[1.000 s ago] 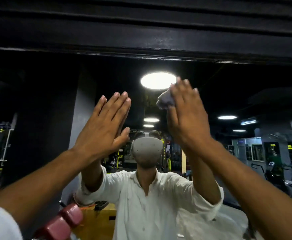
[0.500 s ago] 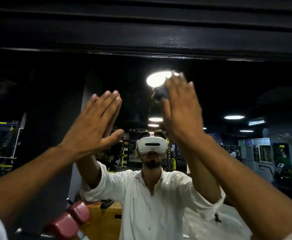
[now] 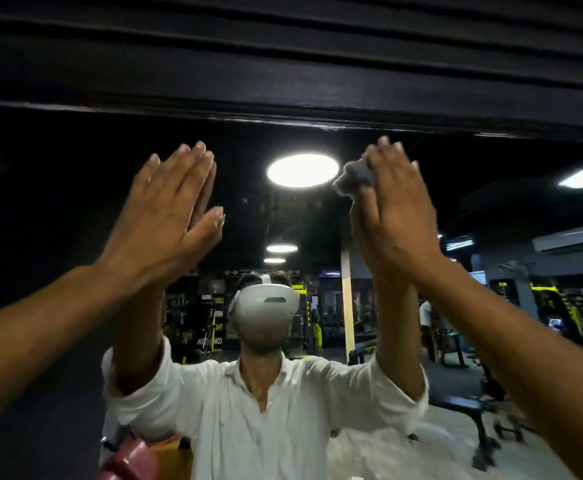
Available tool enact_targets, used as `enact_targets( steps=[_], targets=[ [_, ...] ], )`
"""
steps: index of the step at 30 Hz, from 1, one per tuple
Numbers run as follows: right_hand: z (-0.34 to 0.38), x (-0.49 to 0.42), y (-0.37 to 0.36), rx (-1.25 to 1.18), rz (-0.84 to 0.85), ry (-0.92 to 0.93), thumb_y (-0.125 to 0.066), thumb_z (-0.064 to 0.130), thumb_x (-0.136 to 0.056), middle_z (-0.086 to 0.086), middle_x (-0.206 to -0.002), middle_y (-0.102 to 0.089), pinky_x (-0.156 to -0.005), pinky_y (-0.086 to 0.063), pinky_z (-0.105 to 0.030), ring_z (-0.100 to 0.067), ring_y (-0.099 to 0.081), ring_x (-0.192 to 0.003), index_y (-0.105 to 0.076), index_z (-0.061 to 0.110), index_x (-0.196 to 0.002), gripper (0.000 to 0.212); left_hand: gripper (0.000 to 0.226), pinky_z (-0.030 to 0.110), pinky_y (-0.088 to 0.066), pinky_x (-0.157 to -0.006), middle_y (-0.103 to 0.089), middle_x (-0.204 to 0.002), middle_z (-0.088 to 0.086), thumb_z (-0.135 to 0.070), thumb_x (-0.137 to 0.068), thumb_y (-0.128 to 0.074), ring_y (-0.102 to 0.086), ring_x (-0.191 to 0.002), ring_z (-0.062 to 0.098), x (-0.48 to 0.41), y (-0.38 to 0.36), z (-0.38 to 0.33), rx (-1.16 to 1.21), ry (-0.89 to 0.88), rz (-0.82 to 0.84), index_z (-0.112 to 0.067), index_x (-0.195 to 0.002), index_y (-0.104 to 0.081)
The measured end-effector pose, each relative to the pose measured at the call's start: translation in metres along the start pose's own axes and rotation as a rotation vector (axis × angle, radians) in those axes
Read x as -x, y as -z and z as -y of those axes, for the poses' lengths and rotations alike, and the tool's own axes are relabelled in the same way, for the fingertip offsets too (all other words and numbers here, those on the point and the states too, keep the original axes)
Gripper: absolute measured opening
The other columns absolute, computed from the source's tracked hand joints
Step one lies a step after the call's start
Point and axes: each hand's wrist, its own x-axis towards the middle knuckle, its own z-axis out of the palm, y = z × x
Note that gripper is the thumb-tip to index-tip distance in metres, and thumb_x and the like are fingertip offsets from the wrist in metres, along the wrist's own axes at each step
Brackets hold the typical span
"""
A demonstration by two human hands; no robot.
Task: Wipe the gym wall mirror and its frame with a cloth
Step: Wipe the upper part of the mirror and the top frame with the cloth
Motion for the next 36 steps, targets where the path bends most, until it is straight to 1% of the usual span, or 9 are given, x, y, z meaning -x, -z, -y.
enact_targets(
  steps=[2, 4, 8, 11, 18, 22, 25, 32, 36],
  targets=[
    [0.019, -0.031, -0.007, -0.029, -0.071, -0.206, -0.028, 0.037, -0.106, -0.012, -0.174, -0.017, -0.132, -0.006, -0.045, -0.025, -0.009, -0.162, -0.026, 0.008, -0.165, 0.066, 0.077, 0.045, 0.000, -0.134, -0.005, -0.179, 0.002, -0.057, -0.107, -0.022, 0.003, -0.165, 0.012, 0.001, -0.005, 0.005, 0.000, 0.013, -0.028, -0.016, -0.171, -0.011],
    [0.061, -0.041, -0.026, -0.001, -0.095, -0.227, -0.030, 0.035, -0.110, -0.014, -0.175, -0.014, -0.132, -0.006, -0.047, -0.029, -0.007, -0.163, -0.022, 0.008, -0.166, 0.063, 0.075, 0.046, -0.002, -0.134, -0.009, -0.179, 0.003, -0.054, -0.107, -0.023, -0.001, -0.165, 0.014, 0.000, -0.009, 0.005, 0.017, -0.002, -0.055, -0.014, -0.171, -0.015],
    [0.159, -0.003, -0.052, -0.040, -0.013, 0.102, -0.035, 0.038, -0.109, -0.012, -0.175, -0.015, -0.133, -0.004, -0.045, -0.028, -0.007, -0.163, -0.025, 0.011, -0.165, 0.064, 0.066, 0.044, -0.009, -0.134, -0.022, -0.177, 0.006, -0.033, -0.107, -0.028, -0.013, -0.164, 0.017, -0.001, -0.008, 0.009, 0.207, 0.033, -0.138, -0.010, -0.168, -0.026],
    [0.152, 0.020, -0.047, -0.014, 0.071, 0.340, -0.040, 0.037, -0.109, -0.010, -0.173, -0.022, -0.132, -0.010, -0.046, -0.024, -0.012, -0.162, -0.030, 0.011, -0.164, 0.062, 0.065, 0.045, -0.012, -0.133, -0.028, -0.174, 0.009, -0.032, -0.106, -0.028, -0.019, -0.163, 0.020, 0.005, -0.001, 0.014, 0.272, 0.005, -0.142, -0.008, -0.166, -0.031],
    [0.098, 0.009, -0.029, -0.004, -0.062, -0.231, -0.018, 0.044, -0.105, -0.005, -0.176, -0.010, -0.132, -0.006, -0.047, -0.018, -0.001, -0.163, -0.019, 0.013, -0.167, 0.069, 0.067, 0.047, -0.010, -0.133, -0.031, -0.173, 0.009, -0.041, -0.108, -0.027, -0.021, -0.163, 0.021, 0.014, -0.005, 0.013, 0.175, -0.078, -0.124, -0.009, -0.166, -0.032],
    [0.155, 0.101, -0.041, -0.020, 0.145, 0.232, -0.039, 0.032, -0.112, -0.006, -0.176, -0.007, -0.133, -0.004, -0.045, -0.019, 0.003, -0.163, -0.018, 0.013, -0.167, 0.062, 0.064, 0.044, -0.010, -0.134, -0.033, -0.172, 0.010, -0.036, -0.108, -0.029, -0.023, -0.162, 0.023, 0.014, -0.002, 0.013, 0.202, -0.044, -0.128, -0.007, -0.165, -0.034],
    [0.124, 0.107, -0.032, 0.058, 0.244, 0.478, -0.036, 0.035, -0.112, -0.007, -0.176, -0.010, -0.133, -0.009, -0.047, -0.020, -0.002, -0.163, -0.020, 0.013, -0.167, 0.062, 0.065, 0.047, -0.009, -0.134, -0.029, -0.174, 0.009, -0.037, -0.107, -0.030, -0.018, -0.163, 0.022, 0.020, -0.002, 0.014, 0.181, -0.056, -0.095, -0.009, -0.166, -0.032],
    [0.096, 0.036, -0.032, -0.024, -0.056, -0.208, -0.024, 0.040, -0.108, -0.004, -0.176, -0.012, -0.132, -0.007, -0.047, -0.017, -0.002, -0.163, -0.020, 0.014, -0.167, 0.065, 0.069, 0.049, -0.009, -0.134, -0.023, -0.176, 0.007, -0.042, -0.106, -0.030, -0.012, -0.165, 0.021, 0.027, -0.004, 0.011, 0.115, -0.046, -0.057, -0.011, -0.168, -0.028],
    [0.160, 0.118, -0.048, -0.021, 0.133, 0.191, -0.034, 0.034, -0.112, -0.005, -0.176, 0.001, -0.133, -0.002, -0.045, -0.020, 0.007, -0.163, -0.012, 0.015, -0.168, 0.064, 0.070, 0.049, -0.011, -0.134, -0.024, -0.176, 0.007, -0.041, -0.105, -0.032, -0.015, -0.164, 0.021, 0.027, 0.000, 0.011, 0.145, -0.047, -0.049, -0.010, -0.167, -0.029]
  ],
)
